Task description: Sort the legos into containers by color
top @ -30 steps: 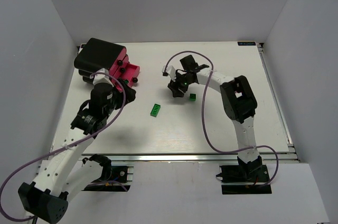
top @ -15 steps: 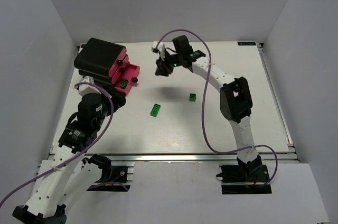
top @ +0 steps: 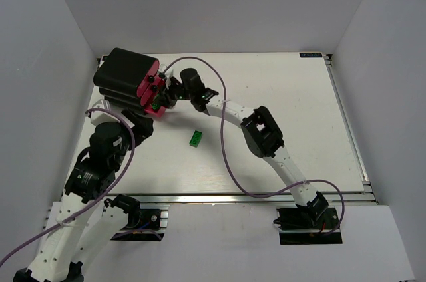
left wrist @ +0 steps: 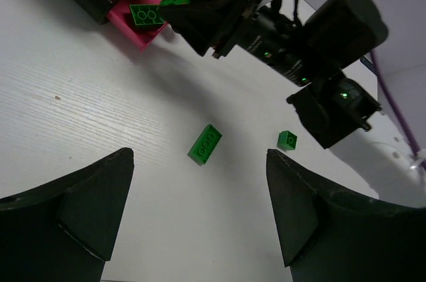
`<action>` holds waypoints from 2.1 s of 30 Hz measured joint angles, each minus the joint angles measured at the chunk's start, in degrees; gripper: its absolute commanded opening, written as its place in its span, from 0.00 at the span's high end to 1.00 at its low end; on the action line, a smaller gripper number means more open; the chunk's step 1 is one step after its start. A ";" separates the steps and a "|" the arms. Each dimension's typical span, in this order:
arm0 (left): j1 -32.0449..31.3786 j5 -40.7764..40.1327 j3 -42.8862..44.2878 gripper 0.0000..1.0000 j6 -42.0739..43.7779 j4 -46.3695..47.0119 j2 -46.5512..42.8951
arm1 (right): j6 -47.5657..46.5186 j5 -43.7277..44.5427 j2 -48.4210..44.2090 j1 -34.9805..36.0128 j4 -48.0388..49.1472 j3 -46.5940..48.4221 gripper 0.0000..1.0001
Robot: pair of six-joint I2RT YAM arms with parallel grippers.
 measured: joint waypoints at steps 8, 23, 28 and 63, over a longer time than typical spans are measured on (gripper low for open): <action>0.00 0.00 0.15 0.10 -1.14 -1.57 -1.79 | -1.38 6.51 2.19 0.87 2.75 0.09 0.76; 0.00 5.27 -0.31 0.10 0.00 0.74 -0.13 | -2.62 10.16 2.19 1.16 3.41 0.11 0.41; 0.00 8.17 -0.76 0.32 0.74 2.67 0.15 | -1.55 11.06 0.96 0.94 3.56 -1.49 0.56; -15.02 9.29 17.03 0.65 23.32 11.74 72.19 | -9.94 -19.78 -48.92 -35.65 -30.05 -49.90 0.14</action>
